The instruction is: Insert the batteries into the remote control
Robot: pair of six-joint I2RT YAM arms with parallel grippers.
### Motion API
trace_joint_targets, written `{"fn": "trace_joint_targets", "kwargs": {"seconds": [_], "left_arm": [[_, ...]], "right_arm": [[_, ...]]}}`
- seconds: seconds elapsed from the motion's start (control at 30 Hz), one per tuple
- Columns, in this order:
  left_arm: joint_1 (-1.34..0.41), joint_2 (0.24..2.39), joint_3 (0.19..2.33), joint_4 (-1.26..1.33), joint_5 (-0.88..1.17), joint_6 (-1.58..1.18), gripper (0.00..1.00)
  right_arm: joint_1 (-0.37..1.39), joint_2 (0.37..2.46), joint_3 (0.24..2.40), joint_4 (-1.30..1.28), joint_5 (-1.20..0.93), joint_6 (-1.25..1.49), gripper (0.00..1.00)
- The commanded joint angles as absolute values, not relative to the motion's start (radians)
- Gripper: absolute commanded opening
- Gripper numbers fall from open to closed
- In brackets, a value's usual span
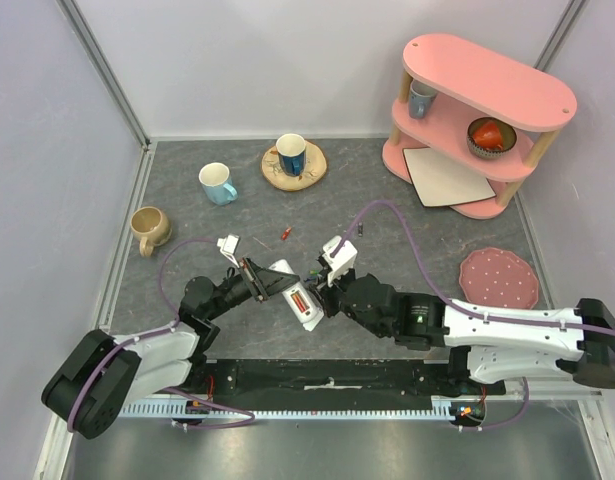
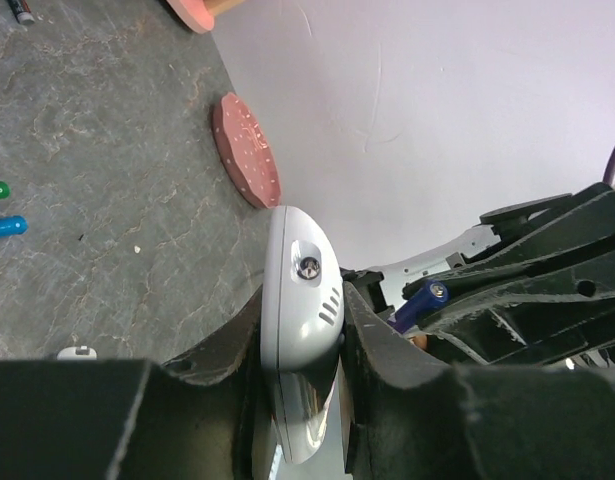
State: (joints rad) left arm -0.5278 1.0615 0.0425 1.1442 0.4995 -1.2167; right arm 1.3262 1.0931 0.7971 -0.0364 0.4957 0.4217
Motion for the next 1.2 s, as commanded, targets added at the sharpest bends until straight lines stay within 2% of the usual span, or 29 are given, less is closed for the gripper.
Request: {"fn": "trace_joint_targets", "kwargs": {"seconds": [0.0, 0.47, 1.17], "left_arm": [[-0.534, 1.029, 0.028, 1.132, 0.494, -1.244, 0.02], [-0.535, 1.034, 0.041, 1.074, 0.477, -1.304, 0.02], [-0.537, 0.997, 0.063, 1.057, 0.462, -1.321, 0.02]], "right_arm": [[1.353, 1.130, 0.853, 0.061, 0.593, 0.388, 0.00], [1.405, 1.177, 0.812, 0.143, 0.710, 0.354, 0.00], [1.433, 1.259, 0.804, 0.127, 0.686, 0.410, 0.00]]}}
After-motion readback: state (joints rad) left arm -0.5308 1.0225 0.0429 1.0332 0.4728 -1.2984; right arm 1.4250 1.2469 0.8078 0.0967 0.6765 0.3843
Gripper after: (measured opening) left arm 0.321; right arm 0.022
